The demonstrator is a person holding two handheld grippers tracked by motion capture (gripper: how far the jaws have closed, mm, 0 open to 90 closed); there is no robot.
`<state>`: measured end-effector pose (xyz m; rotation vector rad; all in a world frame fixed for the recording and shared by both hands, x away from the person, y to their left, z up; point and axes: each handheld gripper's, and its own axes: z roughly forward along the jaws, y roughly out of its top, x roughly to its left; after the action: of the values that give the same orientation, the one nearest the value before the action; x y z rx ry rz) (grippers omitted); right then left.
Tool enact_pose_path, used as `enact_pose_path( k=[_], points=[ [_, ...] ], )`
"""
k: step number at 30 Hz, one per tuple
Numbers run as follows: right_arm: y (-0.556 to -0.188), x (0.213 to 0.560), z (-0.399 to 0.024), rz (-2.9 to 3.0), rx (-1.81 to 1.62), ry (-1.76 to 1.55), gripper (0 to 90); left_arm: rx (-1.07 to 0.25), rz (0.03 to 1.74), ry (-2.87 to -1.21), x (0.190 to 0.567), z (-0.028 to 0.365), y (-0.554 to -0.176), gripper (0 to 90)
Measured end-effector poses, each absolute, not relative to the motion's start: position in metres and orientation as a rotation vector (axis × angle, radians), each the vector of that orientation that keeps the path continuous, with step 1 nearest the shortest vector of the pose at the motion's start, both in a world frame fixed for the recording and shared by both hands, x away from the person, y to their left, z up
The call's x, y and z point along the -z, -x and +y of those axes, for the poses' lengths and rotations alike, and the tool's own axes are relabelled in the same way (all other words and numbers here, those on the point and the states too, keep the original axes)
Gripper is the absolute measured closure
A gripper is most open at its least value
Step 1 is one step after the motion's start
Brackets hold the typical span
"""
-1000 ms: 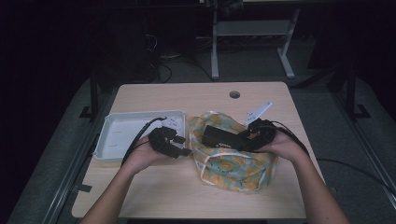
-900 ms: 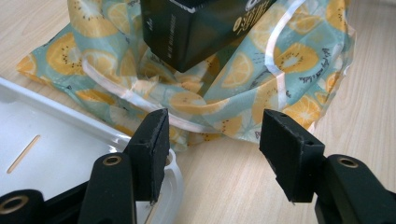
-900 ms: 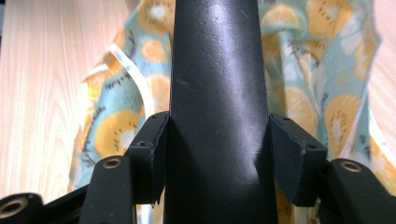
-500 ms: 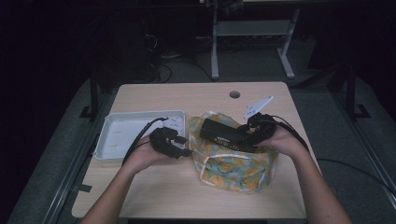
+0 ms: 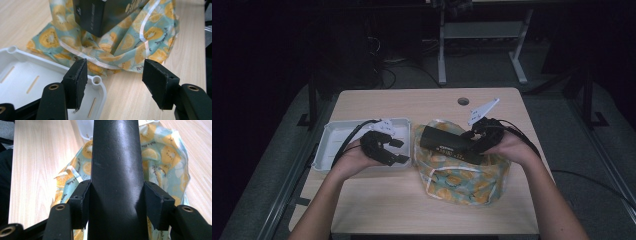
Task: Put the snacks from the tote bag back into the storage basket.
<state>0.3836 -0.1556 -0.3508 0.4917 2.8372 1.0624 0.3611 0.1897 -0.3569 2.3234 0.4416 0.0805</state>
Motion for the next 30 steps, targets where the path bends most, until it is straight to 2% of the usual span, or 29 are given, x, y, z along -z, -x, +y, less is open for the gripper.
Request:
enact_pose_path(
  k=[10,30],
  points=[
    [-0.376,0.342,-0.137,2.871,-1.057,-0.404,42.6,-0.093,0.274,-2.410,0.341,0.203,-0.361,30.4],
    [-0.361,0.325,-0.079,2.932,-0.995,-0.208,42.5,-0.063,0.110,-2.468,0.314,0.215,-0.374,27.2]
  ],
)
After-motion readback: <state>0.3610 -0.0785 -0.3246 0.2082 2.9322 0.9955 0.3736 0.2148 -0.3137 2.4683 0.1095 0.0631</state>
